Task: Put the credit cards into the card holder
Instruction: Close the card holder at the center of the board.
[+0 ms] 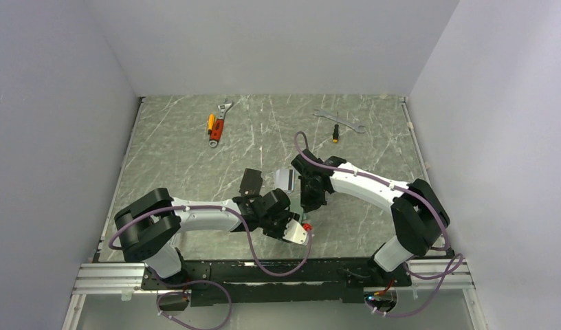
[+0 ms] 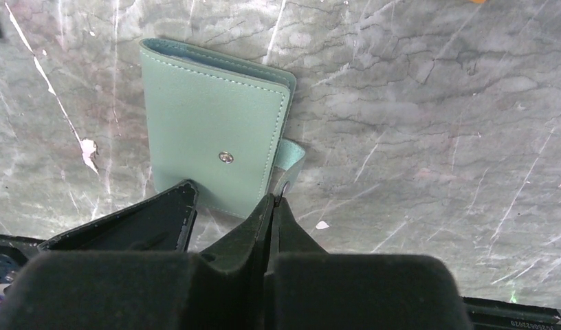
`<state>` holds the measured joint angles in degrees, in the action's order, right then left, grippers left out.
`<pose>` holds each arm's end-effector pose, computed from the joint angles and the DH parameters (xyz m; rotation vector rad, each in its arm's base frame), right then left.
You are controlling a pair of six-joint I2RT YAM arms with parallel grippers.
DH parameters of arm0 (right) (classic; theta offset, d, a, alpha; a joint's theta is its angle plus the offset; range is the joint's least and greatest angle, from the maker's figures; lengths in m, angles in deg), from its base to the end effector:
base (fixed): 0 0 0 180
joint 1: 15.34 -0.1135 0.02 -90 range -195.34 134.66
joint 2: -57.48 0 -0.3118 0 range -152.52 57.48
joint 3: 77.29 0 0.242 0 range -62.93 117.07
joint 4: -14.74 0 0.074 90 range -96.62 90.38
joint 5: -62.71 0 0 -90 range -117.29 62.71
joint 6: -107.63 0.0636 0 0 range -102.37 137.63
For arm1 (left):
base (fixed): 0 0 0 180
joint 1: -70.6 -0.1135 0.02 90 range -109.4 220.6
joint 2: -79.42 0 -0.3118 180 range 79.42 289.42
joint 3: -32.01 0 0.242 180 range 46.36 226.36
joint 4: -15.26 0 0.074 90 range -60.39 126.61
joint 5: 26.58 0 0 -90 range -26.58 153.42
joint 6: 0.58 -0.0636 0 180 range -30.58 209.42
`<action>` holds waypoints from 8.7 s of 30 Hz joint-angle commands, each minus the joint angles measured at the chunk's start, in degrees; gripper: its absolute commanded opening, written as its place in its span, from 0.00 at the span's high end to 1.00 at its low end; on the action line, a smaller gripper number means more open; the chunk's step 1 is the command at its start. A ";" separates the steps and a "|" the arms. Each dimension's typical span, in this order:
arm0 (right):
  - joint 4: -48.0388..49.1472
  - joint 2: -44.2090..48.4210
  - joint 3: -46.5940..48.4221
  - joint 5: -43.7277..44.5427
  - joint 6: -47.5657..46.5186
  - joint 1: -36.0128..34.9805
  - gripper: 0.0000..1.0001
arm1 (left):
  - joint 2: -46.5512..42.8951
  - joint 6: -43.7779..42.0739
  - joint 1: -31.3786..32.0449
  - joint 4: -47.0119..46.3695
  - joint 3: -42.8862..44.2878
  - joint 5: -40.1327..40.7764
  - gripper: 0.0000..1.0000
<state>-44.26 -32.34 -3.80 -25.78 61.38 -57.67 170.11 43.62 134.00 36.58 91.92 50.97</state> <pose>0.2126 0.1914 0.2242 0.0412 2.9276 0.2290 0.1289 -0.2880 0.1940 2.0851 1.3673 -0.3995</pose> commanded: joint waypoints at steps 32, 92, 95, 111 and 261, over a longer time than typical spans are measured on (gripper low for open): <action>11.89 -4.90 -2.16 -10.03 0.72 -0.12 1.00 | -1.25 0.86 -0.38 3.48 1.21 -3.78 0.56; 18.43 -4.20 -7.58 -12.80 2.34 0.75 1.00 | -1.57 0.59 -0.47 5.17 1.82 -5.13 0.60; 18.40 -4.37 -8.12 -12.24 2.32 0.82 1.00 | -1.71 0.53 -0.47 5.31 1.84 -5.13 0.60; 24.74 -3.31 -15.79 -16.36 3.00 5.20 1.00 | -2.03 0.33 -0.60 5.57 2.04 -5.31 0.61; 5.22 -2.17 1.62 0.74 3.79 0.89 1.00 | 3.25 -3.08 -2.31 -6.30 2.04 -6.29 0.51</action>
<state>-44.00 -34.33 -2.16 -20.64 64.99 -56.66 172.71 41.71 131.33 30.04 91.92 46.27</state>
